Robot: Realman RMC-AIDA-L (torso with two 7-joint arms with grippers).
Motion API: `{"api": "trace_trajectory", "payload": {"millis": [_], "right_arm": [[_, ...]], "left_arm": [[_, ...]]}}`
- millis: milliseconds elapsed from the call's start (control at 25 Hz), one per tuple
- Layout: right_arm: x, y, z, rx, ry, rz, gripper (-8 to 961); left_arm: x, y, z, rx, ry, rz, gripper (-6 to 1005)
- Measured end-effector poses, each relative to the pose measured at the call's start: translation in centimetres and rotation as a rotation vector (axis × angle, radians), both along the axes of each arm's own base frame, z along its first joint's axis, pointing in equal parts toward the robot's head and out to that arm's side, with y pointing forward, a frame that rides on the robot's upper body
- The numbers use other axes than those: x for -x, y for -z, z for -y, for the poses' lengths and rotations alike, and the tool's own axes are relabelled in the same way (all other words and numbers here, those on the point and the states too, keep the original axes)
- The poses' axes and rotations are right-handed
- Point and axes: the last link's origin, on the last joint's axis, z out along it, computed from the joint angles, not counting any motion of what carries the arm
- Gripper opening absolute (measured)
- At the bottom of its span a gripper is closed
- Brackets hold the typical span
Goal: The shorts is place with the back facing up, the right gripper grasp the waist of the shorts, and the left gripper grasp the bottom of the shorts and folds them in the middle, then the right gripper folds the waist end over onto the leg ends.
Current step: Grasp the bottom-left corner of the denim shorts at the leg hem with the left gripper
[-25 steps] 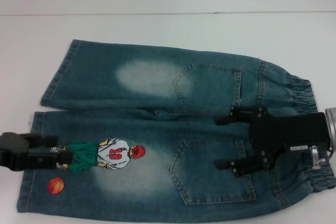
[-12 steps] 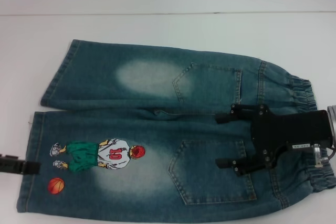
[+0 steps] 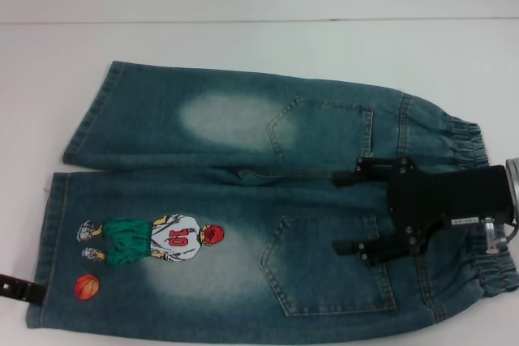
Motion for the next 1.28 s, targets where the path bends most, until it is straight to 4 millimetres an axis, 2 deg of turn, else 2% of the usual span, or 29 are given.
{"api": "trace_trajectory", "payload": {"millis": [600, 1280], "right_arm": [[0.3, -0.1, -0.2, -0.004, -0.005, 0.008, 948], [0.4, -0.1, -0.2, -0.001, -0.007, 0.009, 947]], "left_arm": [[-0.5, 2.0, -0.5, 0.093, -0.088, -0.009, 920], [-0.4, 2.7, -0.6, 0.095, -0.102, -0.010, 916]]}}
